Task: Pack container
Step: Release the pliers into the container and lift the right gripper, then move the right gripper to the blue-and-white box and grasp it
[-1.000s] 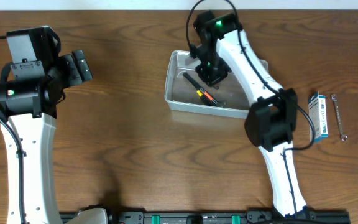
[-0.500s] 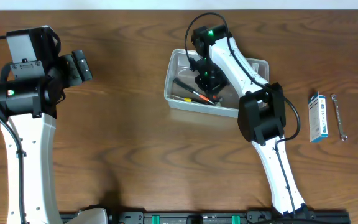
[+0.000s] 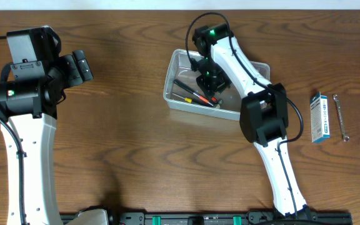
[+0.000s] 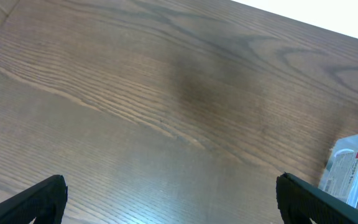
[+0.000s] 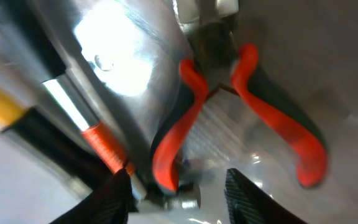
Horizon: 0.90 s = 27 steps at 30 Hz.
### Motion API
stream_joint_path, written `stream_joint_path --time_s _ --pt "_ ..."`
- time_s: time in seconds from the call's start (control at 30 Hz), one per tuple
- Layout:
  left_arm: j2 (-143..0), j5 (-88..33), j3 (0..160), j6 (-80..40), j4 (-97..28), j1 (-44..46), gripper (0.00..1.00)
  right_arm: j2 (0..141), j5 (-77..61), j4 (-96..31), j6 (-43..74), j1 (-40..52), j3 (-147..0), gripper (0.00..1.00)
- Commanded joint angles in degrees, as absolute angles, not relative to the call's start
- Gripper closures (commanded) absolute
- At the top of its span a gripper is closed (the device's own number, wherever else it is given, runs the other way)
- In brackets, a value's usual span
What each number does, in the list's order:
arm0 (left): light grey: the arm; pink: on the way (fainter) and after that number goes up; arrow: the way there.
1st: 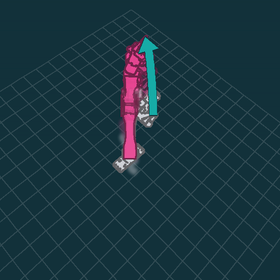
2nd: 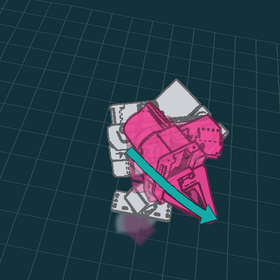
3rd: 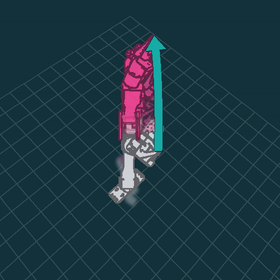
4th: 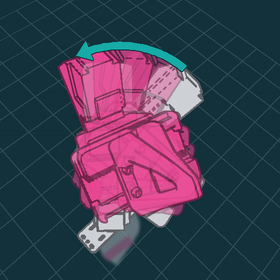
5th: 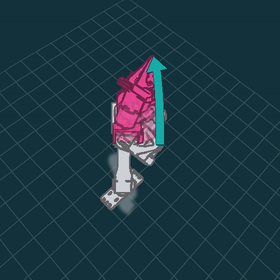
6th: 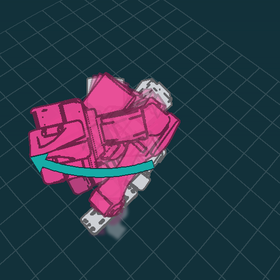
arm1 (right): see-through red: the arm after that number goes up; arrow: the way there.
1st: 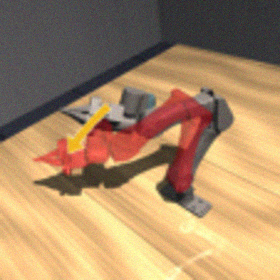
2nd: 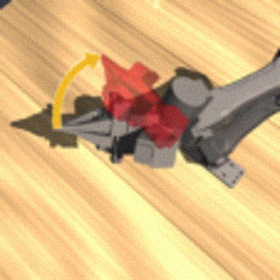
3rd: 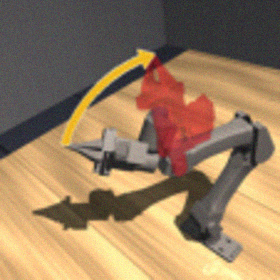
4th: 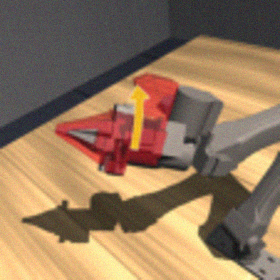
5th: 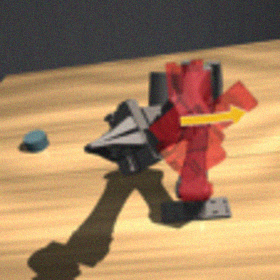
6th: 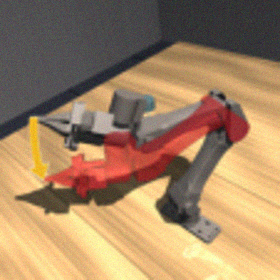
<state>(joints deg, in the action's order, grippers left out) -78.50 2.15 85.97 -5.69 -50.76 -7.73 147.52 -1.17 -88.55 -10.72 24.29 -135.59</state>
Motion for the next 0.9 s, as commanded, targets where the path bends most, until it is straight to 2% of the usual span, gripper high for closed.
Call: stream_joint_path --time_s 0.0,0.3,0.53,0.87 --pt "-78.61 3.07 86.85 -4.93 -50.76 -7.81 0.02 139.41 -0.71 -87.94 -11.00 24.16 -136.11 0.43" --pt "-78.61 3.07 86.85 -4.93 -50.76 -7.79 0.02 127.70 4.80 -89.60 -8.25 19.40 -136.11 0.01" --pt "-78.61 3.07 86.85 -4.93 -50.76 -7.81 0.02 125.03 4.03 -93.93 -3.42 8.23 -136.11 0.01" --pt "-78.61 3.07 86.85 -4.93 -50.76 -7.81 0.02 123.37 -3.81 -97.32 -5.32 -7.40 -136.11 0.01"
